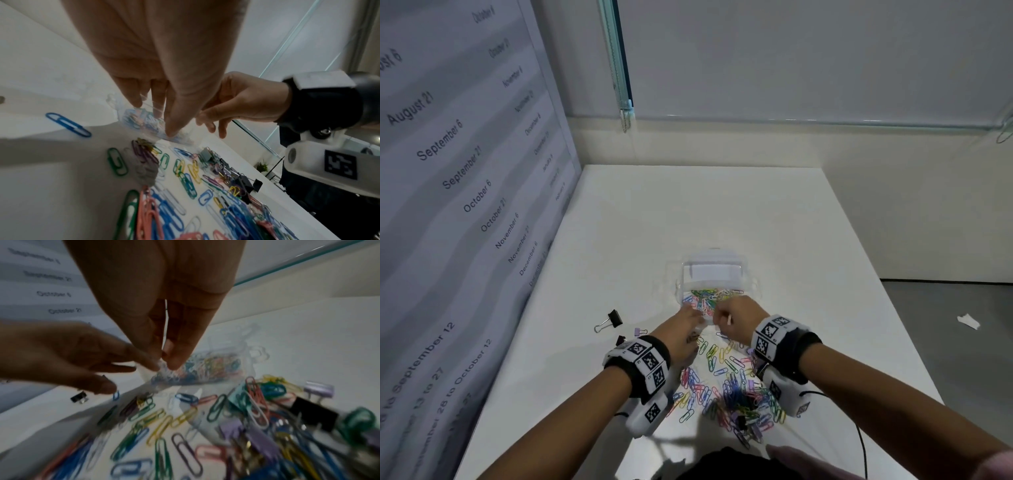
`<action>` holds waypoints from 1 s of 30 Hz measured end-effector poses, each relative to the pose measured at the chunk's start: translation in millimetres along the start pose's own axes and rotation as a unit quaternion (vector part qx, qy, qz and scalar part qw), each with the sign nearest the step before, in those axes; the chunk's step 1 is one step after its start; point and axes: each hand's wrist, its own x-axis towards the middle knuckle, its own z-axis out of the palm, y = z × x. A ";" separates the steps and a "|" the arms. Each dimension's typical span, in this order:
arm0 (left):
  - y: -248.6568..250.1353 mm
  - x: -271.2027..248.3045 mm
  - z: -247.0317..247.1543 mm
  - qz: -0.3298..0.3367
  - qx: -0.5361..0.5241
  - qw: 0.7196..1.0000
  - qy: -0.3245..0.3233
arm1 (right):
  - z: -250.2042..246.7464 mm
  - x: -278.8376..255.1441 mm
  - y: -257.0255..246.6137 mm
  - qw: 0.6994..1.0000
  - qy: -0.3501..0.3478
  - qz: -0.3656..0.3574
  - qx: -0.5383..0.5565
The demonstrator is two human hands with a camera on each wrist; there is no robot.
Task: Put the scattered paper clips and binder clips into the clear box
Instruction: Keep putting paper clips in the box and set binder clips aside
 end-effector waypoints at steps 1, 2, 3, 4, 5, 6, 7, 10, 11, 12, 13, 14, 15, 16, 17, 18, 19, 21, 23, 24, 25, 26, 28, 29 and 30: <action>0.7 0.8 1.9 0.005 -0.011 1.000 0.006 | 5.0 -2.3 1.7 1.000 -0.014 0.001 -0.011; 1.2 1.1 3.6 0.015 -0.028 0.999 0.022 | 9.2 -5.0 3.6 0.999 -0.026 0.005 -0.025; 1.2 0.0 4.7 0.017 -0.049 0.997 0.050 | 13.5 -8.5 5.9 0.998 -0.039 0.013 -0.043; 0.8 -2.5 4.2 0.016 -0.066 0.994 0.091 | 19.1 -12.1 9.4 0.997 -0.053 0.021 -0.059; -0.8 -5.7 2.4 0.009 -0.076 0.988 0.136 | 25.0 -16.3 13.0 0.995 -0.065 0.027 -0.074; -3.5 -9.0 -0.4 0.003 -0.078 0.982 0.175 | 31.0 -20.0 16.5 0.993 -0.075 0.031 -0.088; -7.4 -12.0 -3.2 -0.007 -0.080 0.977 0.195 | 35.8 -23.1 18.1 0.992 -0.078 0.033 -0.096; -22.4 -19.3 -8.7 -0.073 -0.095 0.981 0.152 | 46.5 -25.5 14.6 0.994 -0.084 0.038 -0.061; -27.3 -21.9 -8.5 -0.103 -0.095 0.983 0.118 | 48.1 -24.7 11.3 0.994 -0.089 0.041 -0.046; -32.0 -25.0 -6.9 -0.128 -0.093 0.984 0.086 | 48.8 -23.3 8.6 0.994 -0.095 0.043 -0.038; -36.3 -28.3 -4.3 -0.147 -0.085 0.984 0.060 | 48.6 -22.6 6.2 0.993 -0.102 0.041 -0.038; -40.3 -32.4 -1.4 -0.160 -0.074 0.983 0.048 | 48.1 -22.0 4.7 0.993 -0.108 0.037 -0.038; -43.5 -36.7 0.6 -0.174 -0.063 0.982 0.047 | 47.1 -21.7 3.8 0.993 -0.109 0.032 -0.038; -46.2 -40.3 1.8 -0.185 -0.054 0.980 0.054 | 46.5 -21.3 4.1 0.993 -0.105 0.030 -0.035; -48.5 -43.0 2.3 -0.195 -0.043 0.978 0.064 | 45.7 -20.8 4.6 0.994 -0.099 0.027 -0.033; -50.0 -44.6 2.0 -0.202 -0.027 0.976 0.071 | 44.9 -19.9 4.9 0.995 -0.094 0.025 -0.035; -50.2 -45.9 1.4 -0.208 -0.003 0.976 0.069 | 44.1 -18.6 4.2 0.994 -0.094 0.026 -0.042; -45.1 -46.6 1.0 -0.204 0.066 0.976 0.043 | 44.0 -15.0 -0.2 0.992 -0.105 0.033 -0.058; -37.4 -46.1 4.3 -0.179 0.114 0.977 0.014 | 46.8 -12.8 -8.0 0.991 -0.111 0.033 -0.072; -33.8 -45.9 6.5 -0.162 0.127 0.979 0.006 | 50.0 -12.5 -11.2 0.990 -0.112 0.025 -0.080; -30.4 -45.8 8.7 -0.142 0.134 0.981 0.000 | 53.7 -12.9 -13.3 0.990 -0.112 0.015 -0.087; -27.5 -45.7 9.7 -0.124 0.130 0.984 -0.010 | 57.3 -13.7 -13.7 0.990 -0.112 0.005 -0.088; -23.9 -45.6 8.5 -0.103 0.071 0.991 -0.036 | 61.7 -16.2 -11.9 0.990 -0.118 -0.007 -0.077; -23.0 -46.5 7.0 -0.098 0.036 0.993 -0.053 | 62.4 -17.0 -9.6 0.990 -0.124 -0.010 -0.071; -21.6 -47.7 5.6 -0.093 0.012 0.993 -0.066 | 61.6 -17.9 -7.2 0.990 -0.128 -0.011 -0.065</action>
